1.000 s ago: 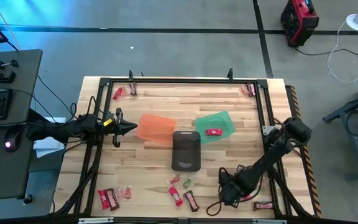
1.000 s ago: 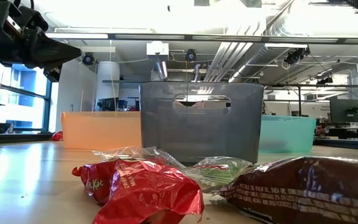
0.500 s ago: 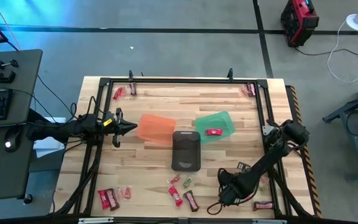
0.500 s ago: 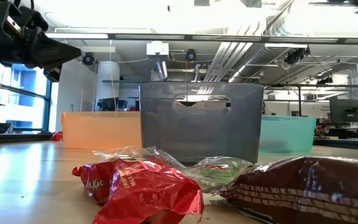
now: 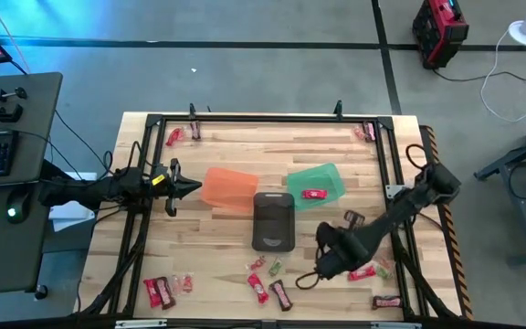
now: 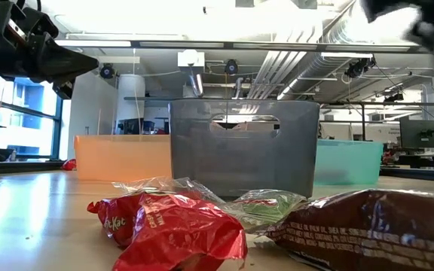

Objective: Sort candy by brand, put in halloween buckets
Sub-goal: Put the red chocolate bar into the green bin

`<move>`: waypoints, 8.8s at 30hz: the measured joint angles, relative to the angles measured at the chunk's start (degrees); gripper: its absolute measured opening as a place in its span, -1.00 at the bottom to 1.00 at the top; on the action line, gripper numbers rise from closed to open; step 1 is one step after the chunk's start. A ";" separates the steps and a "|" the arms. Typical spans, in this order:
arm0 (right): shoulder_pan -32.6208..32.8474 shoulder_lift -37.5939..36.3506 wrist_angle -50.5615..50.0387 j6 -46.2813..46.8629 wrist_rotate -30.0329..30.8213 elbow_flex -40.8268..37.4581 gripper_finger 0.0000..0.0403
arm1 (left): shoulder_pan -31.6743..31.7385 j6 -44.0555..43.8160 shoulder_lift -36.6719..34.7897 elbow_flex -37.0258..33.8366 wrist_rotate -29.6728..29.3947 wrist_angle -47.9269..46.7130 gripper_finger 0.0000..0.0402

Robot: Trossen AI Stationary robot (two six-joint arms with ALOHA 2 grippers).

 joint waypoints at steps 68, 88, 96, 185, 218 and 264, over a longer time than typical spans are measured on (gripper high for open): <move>-26.15 -14.57 30.04 -43.14 12.63 -10.05 -0.85 | 0.00 0.02 0.00 0.00 0.00 0.00 -1.00; -33.35 -16.29 39.84 -37.39 -15.84 -7.90 0.16 | 0.01 0.00 0.00 0.00 0.00 0.02 -1.00; -17.22 -13.61 60.00 -22.12 -15.11 -7.75 0.17 | -0.01 0.00 0.00 0.00 -0.01 0.02 -1.00; -30.51 -13.79 17.73 6.42 11.20 -10.51 -0.94 | 0.00 0.00 0.15 0.02 0.02 0.00 -1.00; -30.36 -21.57 20.42 -27.80 4.96 -14.83 0.22 | 0.01 0.00 0.15 0.02 0.02 -0.02 -1.00; -60.76 -21.53 60.89 -36.51 -19.43 -14.83 0.22 | 44.80 -20.89 64.38 53.30 -10.16 -58.20 -0.12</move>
